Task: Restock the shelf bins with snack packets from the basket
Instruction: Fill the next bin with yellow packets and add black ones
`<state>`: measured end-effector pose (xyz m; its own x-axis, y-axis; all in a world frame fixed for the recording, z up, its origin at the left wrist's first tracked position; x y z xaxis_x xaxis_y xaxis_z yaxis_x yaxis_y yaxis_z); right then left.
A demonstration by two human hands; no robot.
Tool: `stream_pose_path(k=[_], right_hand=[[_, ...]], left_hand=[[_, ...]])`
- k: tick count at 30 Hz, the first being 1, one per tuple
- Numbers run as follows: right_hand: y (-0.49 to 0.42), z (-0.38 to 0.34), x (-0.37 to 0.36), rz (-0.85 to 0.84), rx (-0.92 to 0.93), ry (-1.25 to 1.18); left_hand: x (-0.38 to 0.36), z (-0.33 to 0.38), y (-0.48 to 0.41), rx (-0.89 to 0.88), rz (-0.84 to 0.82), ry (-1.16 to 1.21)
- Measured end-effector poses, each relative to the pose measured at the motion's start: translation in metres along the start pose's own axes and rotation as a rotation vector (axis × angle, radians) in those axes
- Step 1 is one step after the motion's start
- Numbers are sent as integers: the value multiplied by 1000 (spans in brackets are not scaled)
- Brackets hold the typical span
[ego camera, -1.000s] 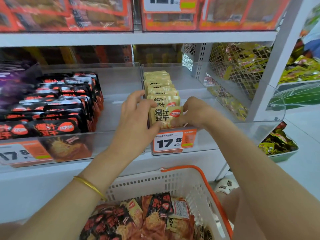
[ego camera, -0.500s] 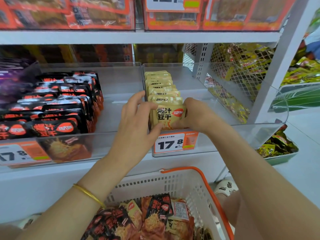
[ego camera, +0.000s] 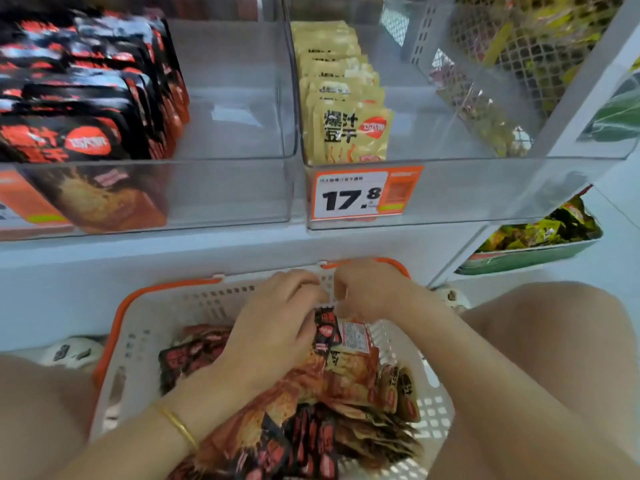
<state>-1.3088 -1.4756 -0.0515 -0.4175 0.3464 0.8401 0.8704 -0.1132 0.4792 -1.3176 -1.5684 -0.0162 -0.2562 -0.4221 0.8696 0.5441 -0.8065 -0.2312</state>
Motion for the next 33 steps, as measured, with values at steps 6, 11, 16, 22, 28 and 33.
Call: stream_pose_path(k=[6,11,16,22,28,33], right_hand=[[-79,101,-176,-142,-286,-85],[-89,111,-224,-66,-293,-97],[-82,93,-213,-104,-269,98],[-66,58,-174,-441,-141,50],[-26,38,-82,-254,-83,-624],[12,14,-21,22,81,-791]], left_hand=[[-37,-45,2,168,-168,-21],[-42,-61,6,235,-173,11],[-45,-66,3,297,-194,40],[-61,-61,10,332,-358,-41],[-55,-65,11,502,-438,242],[-5,-52,-7,463,-288,386]])
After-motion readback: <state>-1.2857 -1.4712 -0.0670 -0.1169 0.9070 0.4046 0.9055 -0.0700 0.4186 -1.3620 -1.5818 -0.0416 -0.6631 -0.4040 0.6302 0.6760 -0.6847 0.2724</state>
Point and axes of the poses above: each hand's wrist, its own y-axis away from the middle knuckle, its own x-axis out of the back of the hand, z = x × y, the point moved 10 cm from there along -y, towards the middle knuckle, and after that the axes turned 6 degrees about x, right-handed, at the moved point
